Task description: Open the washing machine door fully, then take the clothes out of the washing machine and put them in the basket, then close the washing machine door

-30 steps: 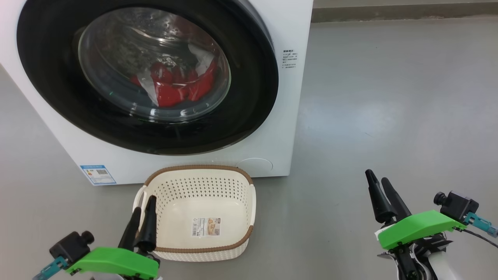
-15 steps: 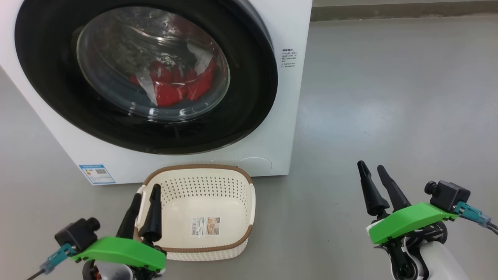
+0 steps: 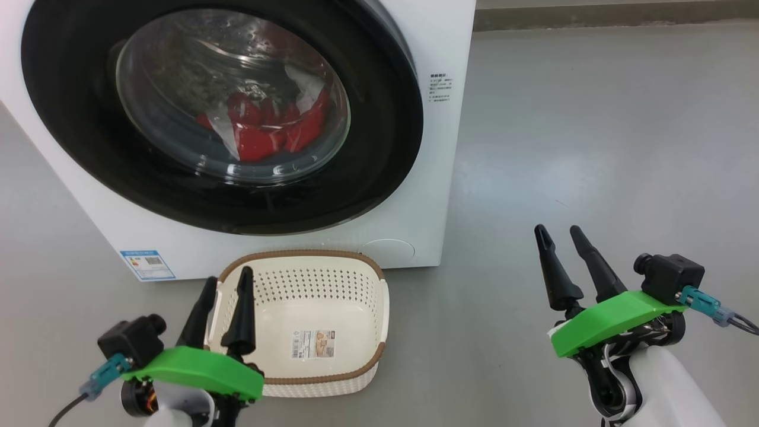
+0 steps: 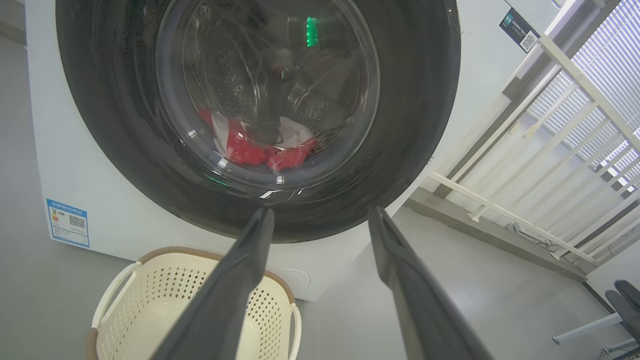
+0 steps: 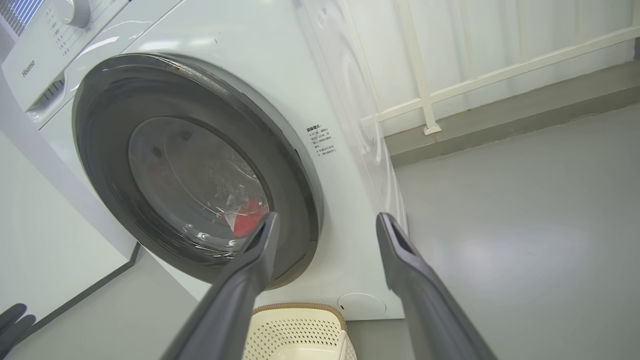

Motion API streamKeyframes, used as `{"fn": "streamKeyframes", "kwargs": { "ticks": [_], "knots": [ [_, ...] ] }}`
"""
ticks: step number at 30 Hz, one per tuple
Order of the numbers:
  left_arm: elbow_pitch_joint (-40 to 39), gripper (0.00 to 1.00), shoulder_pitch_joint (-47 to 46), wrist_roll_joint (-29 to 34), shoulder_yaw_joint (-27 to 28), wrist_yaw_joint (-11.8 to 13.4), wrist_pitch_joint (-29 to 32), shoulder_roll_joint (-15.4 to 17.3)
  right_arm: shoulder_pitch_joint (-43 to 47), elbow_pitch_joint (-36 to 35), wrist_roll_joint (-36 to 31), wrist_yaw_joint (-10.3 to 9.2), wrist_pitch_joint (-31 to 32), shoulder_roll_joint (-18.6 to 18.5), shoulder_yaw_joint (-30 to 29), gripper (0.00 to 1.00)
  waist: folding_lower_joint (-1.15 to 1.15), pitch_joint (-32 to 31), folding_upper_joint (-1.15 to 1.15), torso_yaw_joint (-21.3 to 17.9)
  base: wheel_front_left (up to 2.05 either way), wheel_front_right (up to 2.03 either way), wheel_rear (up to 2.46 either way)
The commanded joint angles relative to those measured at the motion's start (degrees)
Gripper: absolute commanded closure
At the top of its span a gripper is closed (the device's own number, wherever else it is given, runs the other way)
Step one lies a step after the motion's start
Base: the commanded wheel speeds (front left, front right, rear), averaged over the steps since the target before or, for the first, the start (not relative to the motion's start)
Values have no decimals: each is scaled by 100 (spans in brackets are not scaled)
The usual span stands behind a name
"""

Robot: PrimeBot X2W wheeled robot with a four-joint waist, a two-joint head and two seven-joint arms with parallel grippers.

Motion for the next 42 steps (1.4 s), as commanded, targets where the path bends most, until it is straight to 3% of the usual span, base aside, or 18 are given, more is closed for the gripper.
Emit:
{"fn": "streamKeyframes", "kwargs": {
  "ticks": [1,29,42],
  "knots": [
    [-104,0,-351,179,97,44,-88,84,-316,-118,-192,-2,-107,-47,140,0,0,1,0,0,0,0,0],
    [34,0,-760,1695,-86,185,-520,101,-735,56,-1794,-3,-531,-60,392,0,0,-27,0,-13,0,0,0],
    [142,0,-775,1546,-75,234,-520,100,-773,235,-1766,-3,-531,-60,310,0,0,15,0,-8,0,0,0]
  ]
}}
